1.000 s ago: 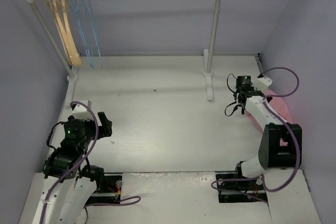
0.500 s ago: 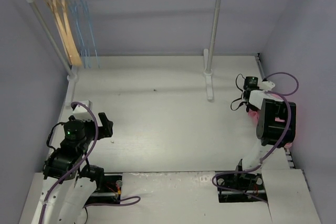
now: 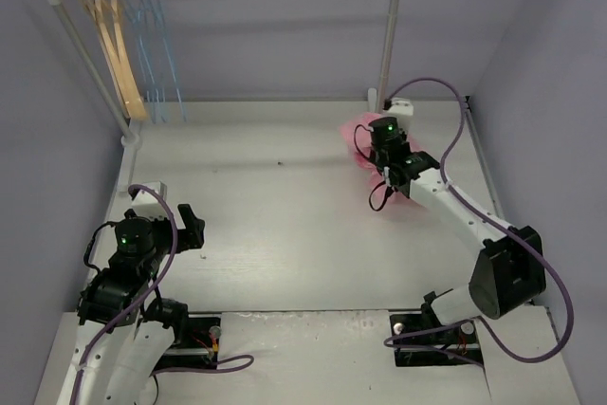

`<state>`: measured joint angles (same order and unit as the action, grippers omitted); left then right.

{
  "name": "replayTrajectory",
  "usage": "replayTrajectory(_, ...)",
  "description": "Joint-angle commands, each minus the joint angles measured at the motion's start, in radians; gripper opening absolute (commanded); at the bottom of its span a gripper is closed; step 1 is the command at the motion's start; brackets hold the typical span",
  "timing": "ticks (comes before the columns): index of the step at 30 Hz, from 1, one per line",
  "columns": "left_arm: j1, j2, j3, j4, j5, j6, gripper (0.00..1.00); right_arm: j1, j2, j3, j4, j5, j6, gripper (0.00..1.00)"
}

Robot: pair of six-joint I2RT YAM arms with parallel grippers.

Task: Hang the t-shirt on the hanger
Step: Pick up the T-shirt at the corner of the board, then place the T-shirt at the center of the board.

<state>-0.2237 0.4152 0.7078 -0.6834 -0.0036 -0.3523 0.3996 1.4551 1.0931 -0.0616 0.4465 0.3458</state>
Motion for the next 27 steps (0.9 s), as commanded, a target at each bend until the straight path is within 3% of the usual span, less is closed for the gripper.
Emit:
replayTrajectory(1,-0.006,0.017,0.019,0.053,0.004,0.006,0.8,0.175,-0.062,0.082,-0.037,-0.144,-0.036,0.01)
replayTrajectory(4,-0.005,0.023,0.019,0.05,0.004,0.006,0.8,0.329,-0.055,0.093,-0.018,-0.264,-0.047,0.34)
replayTrajectory(5,-0.005,0.025,0.021,0.05,0.004,0.006,0.8,0.356,-0.05,0.09,-0.001,-0.302,-0.05,0.57)
replayTrajectory(7,-0.005,0.033,0.022,0.051,0.008,0.006,0.8,0.399,-0.026,0.082,0.0,-0.394,-0.039,0.75)
replayTrajectory(10,-0.005,0.046,0.024,0.056,0.057,0.006,0.8,0.401,-0.042,0.025,0.034,-0.424,-0.027,0.8)
replayTrajectory(14,-0.006,0.1,0.025,0.076,0.131,-0.019,0.79,0.332,-0.149,-0.054,0.051,-0.339,-0.037,0.83)
replayTrajectory(20,-0.019,0.284,0.071,0.194,0.243,-0.132,0.71,0.006,-0.2,-0.151,0.052,-0.383,-0.005,0.73)
replayTrajectory(22,-0.081,0.345,0.09,0.241,0.22,-0.161,0.71,-0.059,-0.182,-0.163,0.104,-0.42,-0.007,0.71)
replayTrajectory(24,-0.168,0.456,0.132,0.306,0.101,-0.177,0.71,-0.131,-0.132,-0.162,0.12,-0.487,-0.011,0.7)
replayTrajectory(27,-0.414,0.643,0.247,0.36,-0.1,-0.151,0.71,-0.185,-0.05,-0.153,0.166,-0.549,-0.01,0.7)
